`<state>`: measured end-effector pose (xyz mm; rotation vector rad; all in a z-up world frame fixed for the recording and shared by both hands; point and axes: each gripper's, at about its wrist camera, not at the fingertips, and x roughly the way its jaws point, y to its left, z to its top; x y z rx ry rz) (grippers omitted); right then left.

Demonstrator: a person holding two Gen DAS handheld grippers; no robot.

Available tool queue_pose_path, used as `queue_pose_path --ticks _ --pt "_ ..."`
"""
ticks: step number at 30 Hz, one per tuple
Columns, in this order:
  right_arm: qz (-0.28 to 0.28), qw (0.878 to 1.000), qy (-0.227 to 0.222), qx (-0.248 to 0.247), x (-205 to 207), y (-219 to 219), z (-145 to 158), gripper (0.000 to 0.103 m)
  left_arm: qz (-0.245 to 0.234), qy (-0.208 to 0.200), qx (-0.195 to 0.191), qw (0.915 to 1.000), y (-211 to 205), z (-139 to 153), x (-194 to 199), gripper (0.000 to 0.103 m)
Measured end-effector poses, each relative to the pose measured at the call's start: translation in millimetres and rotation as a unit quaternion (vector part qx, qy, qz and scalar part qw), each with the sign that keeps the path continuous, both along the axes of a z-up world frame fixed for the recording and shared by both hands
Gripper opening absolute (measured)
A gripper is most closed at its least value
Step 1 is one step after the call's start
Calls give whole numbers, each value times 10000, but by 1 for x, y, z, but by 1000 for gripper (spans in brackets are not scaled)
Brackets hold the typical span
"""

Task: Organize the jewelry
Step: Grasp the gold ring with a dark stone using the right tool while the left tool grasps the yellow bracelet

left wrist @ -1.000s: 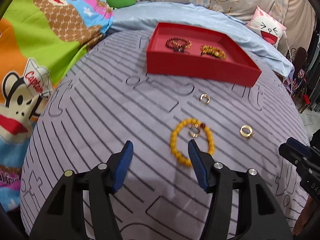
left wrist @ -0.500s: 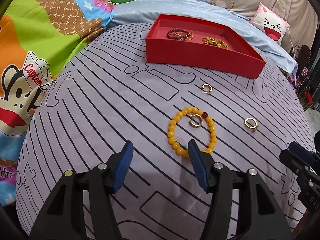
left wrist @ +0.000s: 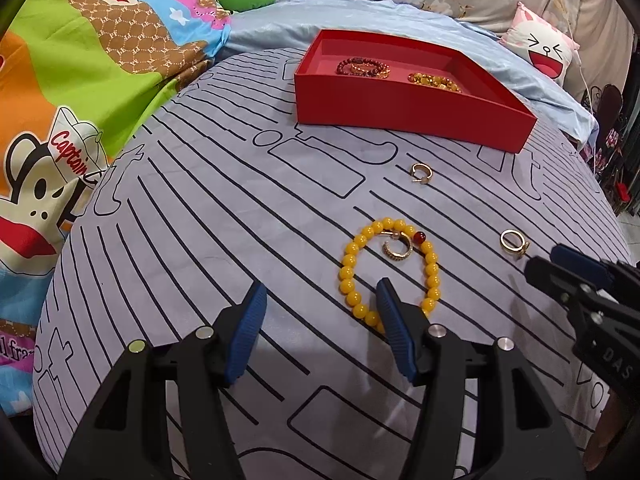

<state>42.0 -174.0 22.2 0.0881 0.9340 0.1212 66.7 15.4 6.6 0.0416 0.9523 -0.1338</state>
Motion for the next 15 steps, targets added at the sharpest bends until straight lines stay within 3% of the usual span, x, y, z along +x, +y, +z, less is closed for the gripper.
queue_pose_path --ticks 6,11,15 --pt "28 10000 -30 -77 14 6 -3 38 -6 -8 -35 10000 1 0 0 54" --pt "-27 9999 -13 -102 16 3 -7 17 -3 7 -71 10000 1 0 0 55" --pt "-49 10000 -38 -62 13 0 -8 14 -23 10 -144 9999 0 0 0 56"
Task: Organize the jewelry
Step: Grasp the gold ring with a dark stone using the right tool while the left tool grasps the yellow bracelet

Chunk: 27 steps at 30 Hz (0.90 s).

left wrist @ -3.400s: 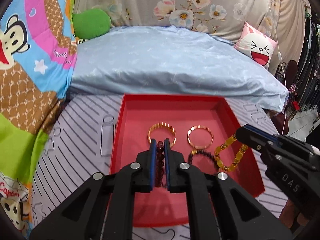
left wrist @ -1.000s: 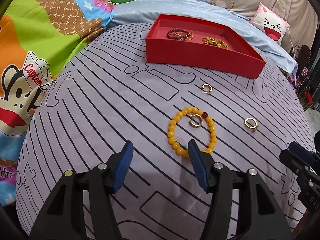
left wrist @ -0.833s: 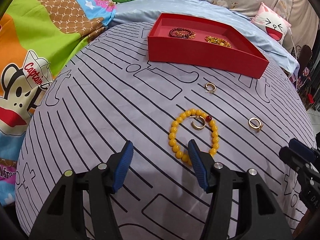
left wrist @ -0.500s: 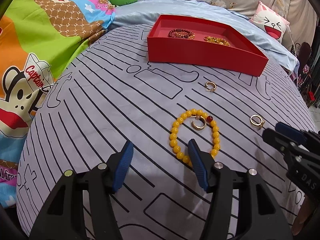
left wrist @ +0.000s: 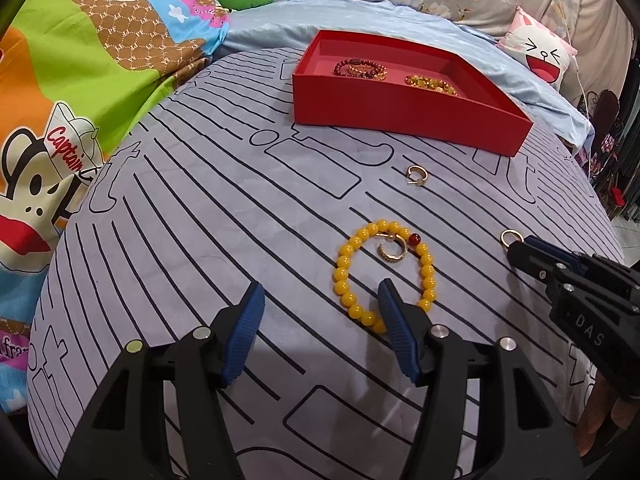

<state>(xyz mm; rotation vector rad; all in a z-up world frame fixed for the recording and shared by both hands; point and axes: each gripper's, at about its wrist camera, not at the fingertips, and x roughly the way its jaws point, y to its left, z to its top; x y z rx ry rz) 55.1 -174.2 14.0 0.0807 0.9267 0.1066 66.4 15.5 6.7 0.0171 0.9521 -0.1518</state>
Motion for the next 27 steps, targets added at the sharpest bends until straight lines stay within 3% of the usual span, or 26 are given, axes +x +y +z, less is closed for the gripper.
queue_pose_path --ticks 9,12,17,27 --pt "-75 9998 10 196 -13 -8 2 14 -175 -106 -181 9996 -7 1 0 53" --pt "-104 9996 -15 253 -18 -10 6 14 -278 -197 -120 9993 -12 0 -1 43" --pt "-146 9994 -28 313 -22 -13 10 14 -444 -197 -178 9987 -18 1 0 15" --pt "-94 9989 -147 428 -32 -15 24 14 -535 -165 -383 9977 -22 21 -10 7"
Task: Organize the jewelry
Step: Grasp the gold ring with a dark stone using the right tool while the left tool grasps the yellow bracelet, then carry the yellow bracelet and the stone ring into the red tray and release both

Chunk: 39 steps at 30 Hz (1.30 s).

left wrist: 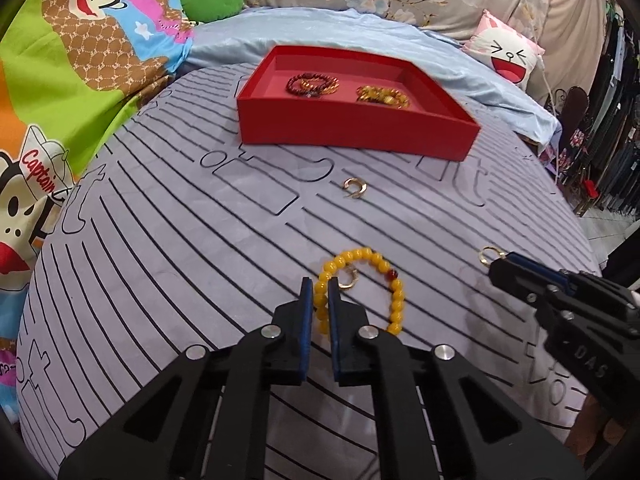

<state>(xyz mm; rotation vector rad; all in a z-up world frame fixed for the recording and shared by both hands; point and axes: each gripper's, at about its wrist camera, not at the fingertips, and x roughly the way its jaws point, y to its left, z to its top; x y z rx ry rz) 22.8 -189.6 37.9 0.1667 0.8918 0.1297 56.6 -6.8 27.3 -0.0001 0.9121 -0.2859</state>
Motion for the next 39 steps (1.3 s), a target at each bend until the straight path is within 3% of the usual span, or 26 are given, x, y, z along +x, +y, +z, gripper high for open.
queue_pose_path --ticks 17,23,29,34,39 --pt "-55 9985 -532 148 -12 -13 49 14 -560 -491 -643 9951 -13 94 -23 7" --pt "-83 9971 -623 438 -4 -27 67 14 -748 -567 -897 9915 -12 121 -20 7" --pt "-123 9948 -1011 16 18 -34 94 14 -791 -802 -909 9895 -12 152 10 7" --pt "-96 9913 -1258 383 58 -50 123 14 -839 -1016 -1030 9859 -17 176 53 7" --pt "-46 9900 -1313 510 109 -53 131 14 -934 -1045 -1214 9826 -30 188 101 7"
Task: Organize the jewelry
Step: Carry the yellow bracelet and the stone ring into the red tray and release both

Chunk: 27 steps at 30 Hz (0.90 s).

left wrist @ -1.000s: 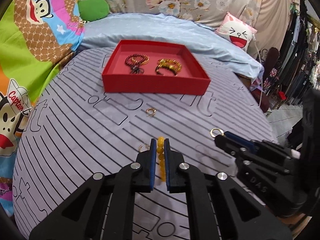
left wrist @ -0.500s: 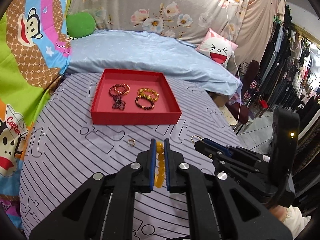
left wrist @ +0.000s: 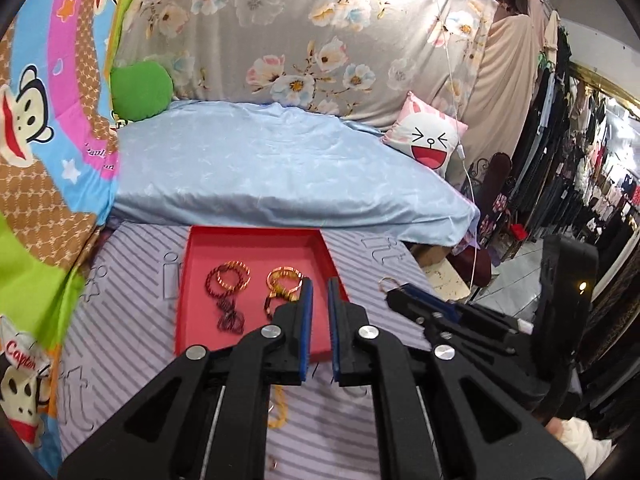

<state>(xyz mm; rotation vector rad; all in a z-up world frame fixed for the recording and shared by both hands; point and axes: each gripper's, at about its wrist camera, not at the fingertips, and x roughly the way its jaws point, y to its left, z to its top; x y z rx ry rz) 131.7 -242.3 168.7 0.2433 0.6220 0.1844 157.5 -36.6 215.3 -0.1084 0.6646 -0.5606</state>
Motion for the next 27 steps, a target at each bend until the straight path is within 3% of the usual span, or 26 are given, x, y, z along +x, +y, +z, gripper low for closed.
queue_pose_path --ticks 2,6,12,19,23,27 --pt "-16 9999 125 66 23 -1 -6 14 -76 142 -122 9998 -6 -2 24 7" --pt "-170 9993 321 101 43 -7 -20 14 80 425 -6 9991 -8 -16 54 7" --pt "-228 9987 435 -94 28 -6 -39 14 321 467 654 9962 0 -64 41 12" --pt "-278 9980 565 23 -6 -7 -56 14 263 1102 1297 9851 -3 -153 23 36" --pt "-266 9976 633 27 -15 -5 -60 14 198 1268 1746 9762 -12 -190 20 36" --pt "-274 9975 650 35 -15 -5 -62 14 221 1303 1729 9760 -17 -201 22 35"
